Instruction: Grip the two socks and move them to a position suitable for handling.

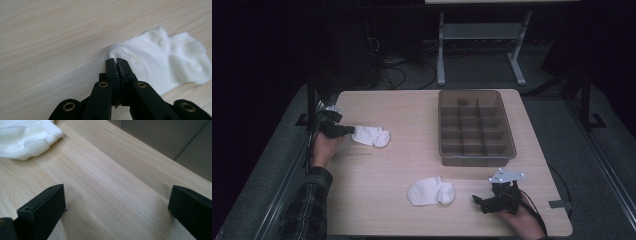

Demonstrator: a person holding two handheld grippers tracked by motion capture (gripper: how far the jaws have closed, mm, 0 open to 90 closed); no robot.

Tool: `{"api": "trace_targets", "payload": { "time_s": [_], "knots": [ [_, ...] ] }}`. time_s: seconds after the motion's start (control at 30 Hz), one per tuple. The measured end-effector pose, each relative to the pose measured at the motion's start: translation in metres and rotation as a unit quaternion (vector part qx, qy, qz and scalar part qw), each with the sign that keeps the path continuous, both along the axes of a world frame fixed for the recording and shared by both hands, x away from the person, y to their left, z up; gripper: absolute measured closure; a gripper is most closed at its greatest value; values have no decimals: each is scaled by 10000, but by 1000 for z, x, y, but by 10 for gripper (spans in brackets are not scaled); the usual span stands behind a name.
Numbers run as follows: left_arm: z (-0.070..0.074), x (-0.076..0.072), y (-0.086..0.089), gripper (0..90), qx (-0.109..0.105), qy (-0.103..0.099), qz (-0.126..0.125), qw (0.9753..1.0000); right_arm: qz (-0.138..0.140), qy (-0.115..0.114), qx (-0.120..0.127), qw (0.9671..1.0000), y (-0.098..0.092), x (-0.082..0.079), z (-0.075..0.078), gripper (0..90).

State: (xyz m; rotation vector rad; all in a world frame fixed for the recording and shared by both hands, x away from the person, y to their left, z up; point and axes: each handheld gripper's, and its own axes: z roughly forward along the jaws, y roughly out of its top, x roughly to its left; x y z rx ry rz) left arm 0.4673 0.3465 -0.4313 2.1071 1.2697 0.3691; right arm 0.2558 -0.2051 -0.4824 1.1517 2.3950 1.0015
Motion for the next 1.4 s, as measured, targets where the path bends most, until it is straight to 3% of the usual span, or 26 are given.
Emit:
{"api": "trace_targets", "payload": {
  "time_s": [0.4,0.6,0.97,1.4],
  "knots": [
    [30,-15,-4,893,-523,-333,-33,9981,-1,0,-1,10000,0,0,0,8],
    [50,-21,-11,894,-621,-486,-106,9968,-1,1,-1,10000,0,0,0,8],
    [85,-38,-29,894,-890,-806,-426,9918,-3,2,-3,10000,0,0,0,8],
    [108,-69,-42,894,-1154,-1060,-726,9850,-3,4,1,10000,0,0,0,8]
  ]
}}
